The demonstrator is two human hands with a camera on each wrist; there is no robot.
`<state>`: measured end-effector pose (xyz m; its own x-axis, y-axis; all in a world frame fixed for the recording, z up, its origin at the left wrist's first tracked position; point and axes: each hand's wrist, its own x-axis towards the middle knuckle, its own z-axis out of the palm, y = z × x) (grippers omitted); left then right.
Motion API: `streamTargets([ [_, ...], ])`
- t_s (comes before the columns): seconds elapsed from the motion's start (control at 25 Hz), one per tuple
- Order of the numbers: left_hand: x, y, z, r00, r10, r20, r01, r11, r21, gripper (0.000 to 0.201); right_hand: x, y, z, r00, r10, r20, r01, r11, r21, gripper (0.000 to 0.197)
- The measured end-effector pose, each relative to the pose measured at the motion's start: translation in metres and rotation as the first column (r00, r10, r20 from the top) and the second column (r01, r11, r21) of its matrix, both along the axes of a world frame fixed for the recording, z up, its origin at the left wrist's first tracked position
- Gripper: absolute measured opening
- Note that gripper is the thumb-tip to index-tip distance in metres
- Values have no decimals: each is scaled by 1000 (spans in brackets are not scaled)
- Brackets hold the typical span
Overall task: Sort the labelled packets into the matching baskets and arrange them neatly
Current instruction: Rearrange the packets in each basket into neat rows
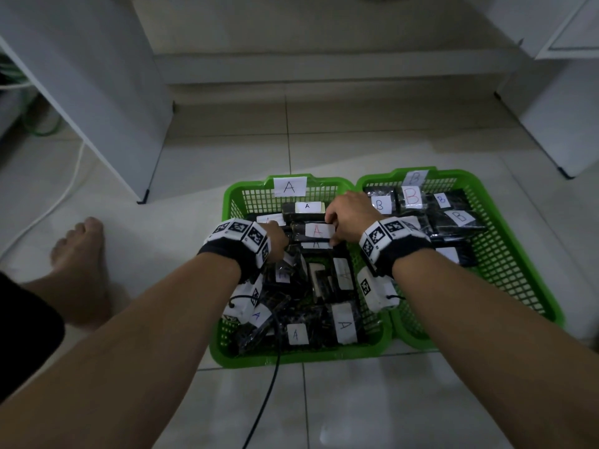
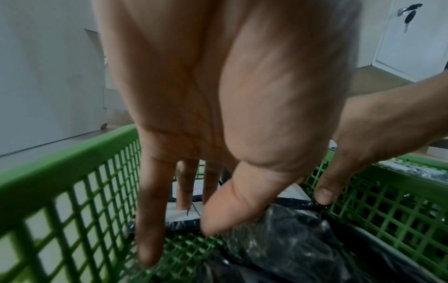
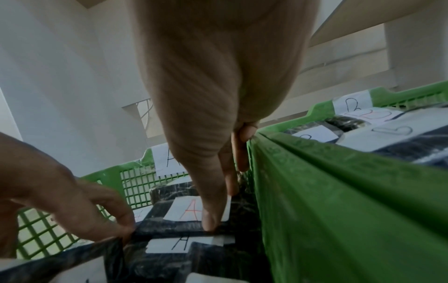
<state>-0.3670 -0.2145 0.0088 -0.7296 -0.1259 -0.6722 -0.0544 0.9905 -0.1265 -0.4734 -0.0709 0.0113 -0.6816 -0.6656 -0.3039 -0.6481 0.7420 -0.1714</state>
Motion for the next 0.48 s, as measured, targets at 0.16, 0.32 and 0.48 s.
streamTargets([
  [0.16, 0, 4, 4, 957, 254, -142, -229, 958, 171, 33, 8, 13, 9, 994, -41, 100, 56, 986, -154, 32],
  [0.32, 8, 12, 11, 884, 339, -322, -229, 914, 334, 33, 30, 34, 23, 990, 12, 141, -4, 998, -60, 45],
  [0.48, 22, 26, 8, 896, 320, -307, -183, 897, 402, 33, 52, 42, 1, 988, 143, 65, -150, 981, 119, 66],
])
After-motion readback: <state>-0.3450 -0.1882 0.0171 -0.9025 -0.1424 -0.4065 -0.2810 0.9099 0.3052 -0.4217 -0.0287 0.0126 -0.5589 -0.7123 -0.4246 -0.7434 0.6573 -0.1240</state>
